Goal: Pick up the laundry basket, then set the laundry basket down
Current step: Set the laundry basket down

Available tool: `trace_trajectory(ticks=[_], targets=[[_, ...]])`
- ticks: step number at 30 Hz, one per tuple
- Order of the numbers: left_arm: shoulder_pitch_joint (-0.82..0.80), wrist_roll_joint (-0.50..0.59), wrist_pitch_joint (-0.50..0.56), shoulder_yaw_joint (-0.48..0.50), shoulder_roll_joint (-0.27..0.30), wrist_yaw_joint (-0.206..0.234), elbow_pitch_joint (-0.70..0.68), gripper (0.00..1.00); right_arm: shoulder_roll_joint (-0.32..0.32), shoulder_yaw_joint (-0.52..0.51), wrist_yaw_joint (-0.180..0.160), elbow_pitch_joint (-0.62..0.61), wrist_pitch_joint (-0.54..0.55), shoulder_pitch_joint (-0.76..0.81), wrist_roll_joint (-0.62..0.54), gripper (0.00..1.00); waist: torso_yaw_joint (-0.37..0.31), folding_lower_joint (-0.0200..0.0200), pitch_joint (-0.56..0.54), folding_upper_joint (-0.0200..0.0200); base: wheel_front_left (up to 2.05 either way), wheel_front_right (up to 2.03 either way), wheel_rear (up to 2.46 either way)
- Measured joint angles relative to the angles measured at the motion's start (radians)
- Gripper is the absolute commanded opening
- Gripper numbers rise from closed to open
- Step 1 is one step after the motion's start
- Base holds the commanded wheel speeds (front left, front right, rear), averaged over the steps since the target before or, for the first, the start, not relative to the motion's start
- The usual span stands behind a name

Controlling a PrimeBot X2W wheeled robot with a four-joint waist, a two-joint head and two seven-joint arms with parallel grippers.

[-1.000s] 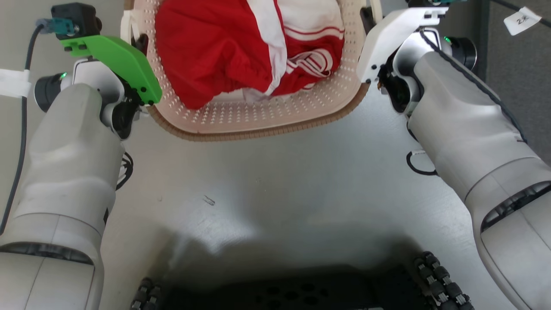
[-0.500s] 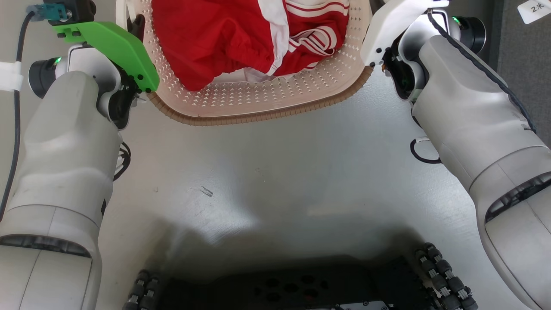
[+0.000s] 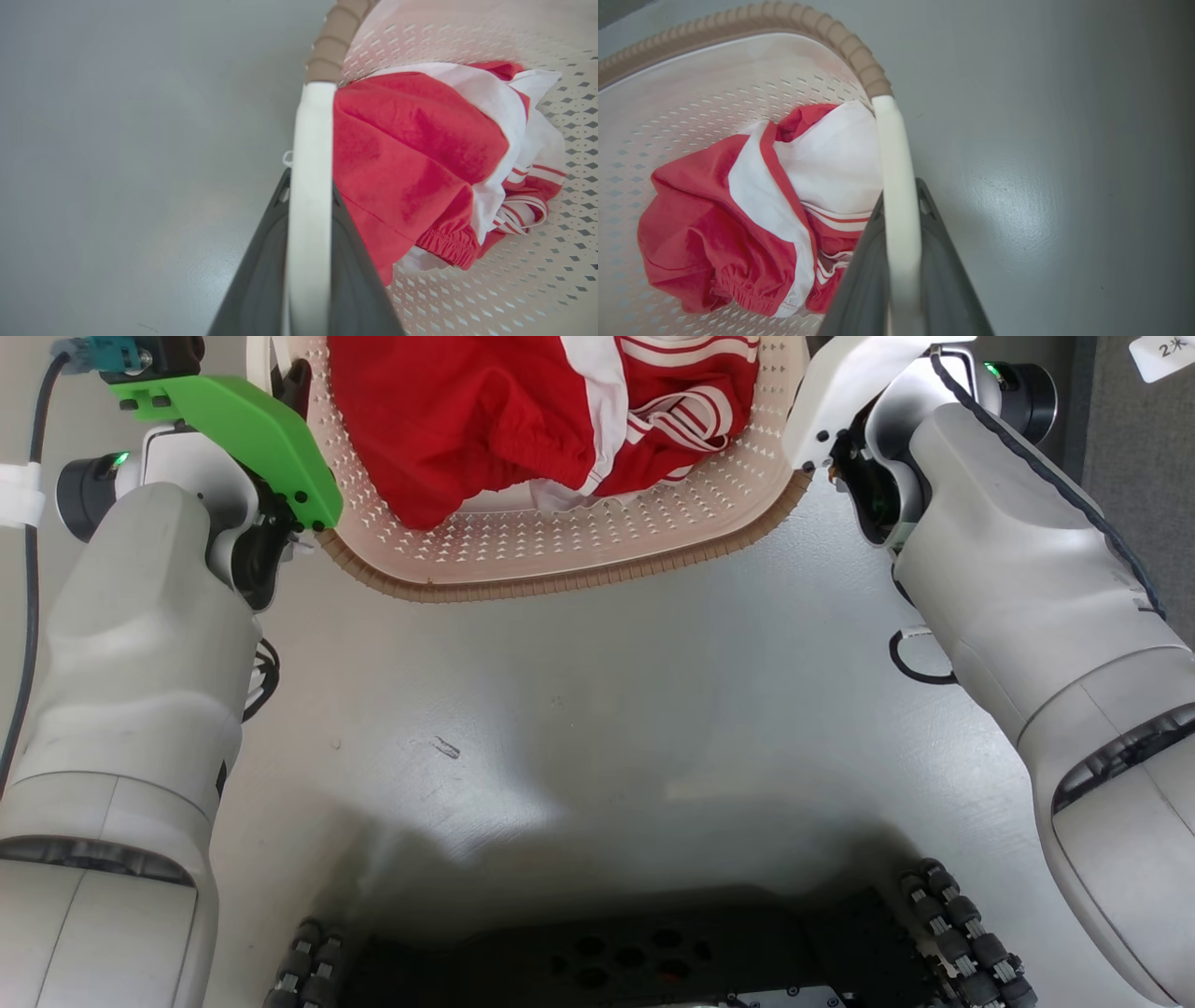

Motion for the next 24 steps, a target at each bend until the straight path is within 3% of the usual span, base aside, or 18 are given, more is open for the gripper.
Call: trace_trajectory(ticks=[5,6,7,8,9,10,11,17,24], targets=[[-0.006,0.003,0.002,-0.012,0.0,0.0,0.006,0.0,0.001,-0.005,0.001,0.001,0.0,0.0,0.006,0.0,0.001,0.0,0.001,0.0,0.0,0.0,0.0],[-0.006,0.003,0.002,-0.012,0.0,0.0,0.007,0.0,0.001,-0.007,0.002,0.001,0.0,0.0,0.009,0.18,0.001,0.0,0.0,0.0,0.0,0.0,0.0],[-0.007,0.003,0.003,-0.012,-0.002,-0.001,0.008,0.0,0.002,-0.011,0.003,0.001,0.001,0.0,0.012,0.43,0.002,0.0,0.0,0.0,0.0,0.0,0.0],[-0.007,0.003,0.003,-0.012,-0.002,-0.001,0.009,0.23,0.0,-0.016,0.011,0.002,0.001,-0.001,0.019,0.49,0.002,0.0,0.0,0.0,0.0,0.0,0.0],[-0.007,0.003,0.003,-0.013,-0.003,-0.001,0.01,0.71,-0.002,-0.025,0.017,0.005,0.004,-0.001,0.028,0.65,0.003,0.0,0.0,0.0,0.0,0.0,0.0],[-0.007,0.003,0.003,-0.013,-0.002,-0.001,0.013,1.0,-0.007,-0.03,0.025,0.007,0.014,-0.001,0.036,0.96,0.004,0.0,0.0,0.0,0.0,0.0,0.0],[-0.007,0.003,0.003,-0.014,0.0,-0.001,0.015,1.0,-0.015,-0.032,0.038,0.011,0.027,-0.001,0.041,1.0,0.004,0.0,-0.001,0.0,0.0,0.0,0.0],[-0.007,0.003,-0.007,-0.016,0.012,-0.001,0.018,1.0,-0.037,-0.038,0.1,0.014,0.075,0.0,0.072,1.0,0.008,0.0,-0.004,0.0,0.0,0.0,0.0],[-0.007,-0.008,-0.024,-0.015,0.012,-0.001,0.015,1.0,-0.043,-0.031,0.134,0.017,0.108,0.002,0.073,1.0,0.01,0.0,-0.01,0.0,0.0,0.0,0.0]])
